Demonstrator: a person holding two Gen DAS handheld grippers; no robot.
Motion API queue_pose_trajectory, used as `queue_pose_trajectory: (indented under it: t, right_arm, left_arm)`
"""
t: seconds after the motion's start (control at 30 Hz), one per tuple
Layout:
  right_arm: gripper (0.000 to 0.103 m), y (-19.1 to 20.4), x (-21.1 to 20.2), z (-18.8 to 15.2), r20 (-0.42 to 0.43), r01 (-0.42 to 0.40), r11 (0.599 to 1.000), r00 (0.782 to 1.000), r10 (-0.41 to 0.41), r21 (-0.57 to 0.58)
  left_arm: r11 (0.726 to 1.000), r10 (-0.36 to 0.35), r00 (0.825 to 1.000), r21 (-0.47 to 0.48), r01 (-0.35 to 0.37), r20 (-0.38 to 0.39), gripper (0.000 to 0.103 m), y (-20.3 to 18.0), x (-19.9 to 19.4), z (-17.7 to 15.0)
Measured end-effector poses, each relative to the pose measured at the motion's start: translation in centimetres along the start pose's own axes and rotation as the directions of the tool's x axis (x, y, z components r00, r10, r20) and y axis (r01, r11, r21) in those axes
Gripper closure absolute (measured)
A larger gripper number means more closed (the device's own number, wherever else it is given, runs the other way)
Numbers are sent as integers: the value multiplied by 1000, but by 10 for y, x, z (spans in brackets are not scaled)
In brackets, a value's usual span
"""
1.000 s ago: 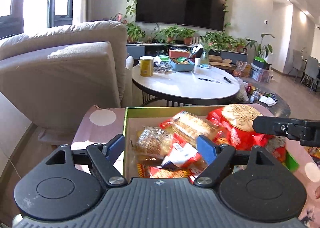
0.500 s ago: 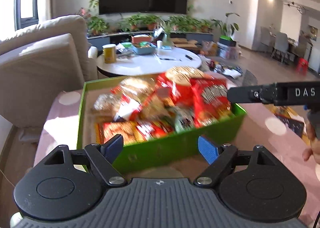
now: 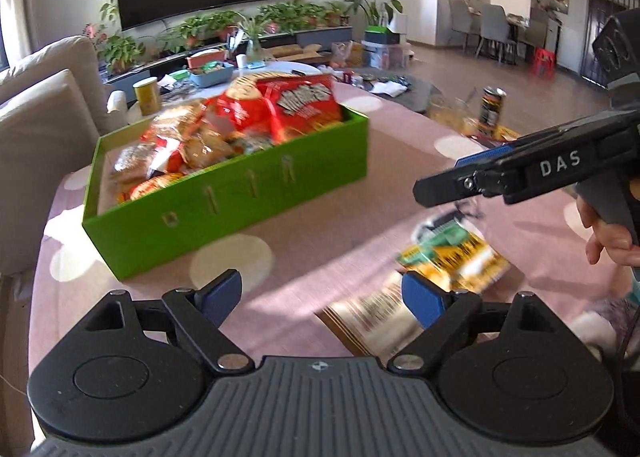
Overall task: Organize snacks
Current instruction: 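Grasp a white paper packet with the left gripper while the right gripper grasps the yellow pea snack bag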
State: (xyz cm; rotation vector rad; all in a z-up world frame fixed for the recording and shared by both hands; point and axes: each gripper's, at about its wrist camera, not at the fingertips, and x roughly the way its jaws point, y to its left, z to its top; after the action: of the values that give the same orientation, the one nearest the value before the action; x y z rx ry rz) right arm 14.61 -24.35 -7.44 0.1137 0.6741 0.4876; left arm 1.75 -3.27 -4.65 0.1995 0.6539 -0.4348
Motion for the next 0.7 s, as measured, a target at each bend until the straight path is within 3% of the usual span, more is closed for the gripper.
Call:
queue_pose_trajectory:
  t: [0.37, 0.7]
  right_arm:
    - [28, 0, 0, -23, -87, 35, 999, 996, -33, 22]
    - [26, 8, 10, -31, -130, 35, 999, 991, -33, 10]
  left_arm:
    - [989, -57, 998, 136, 61, -38, 15, -23, -4, -11]
    - [959, -35, 997, 279, 51, -62, 15, -39, 21, -8]
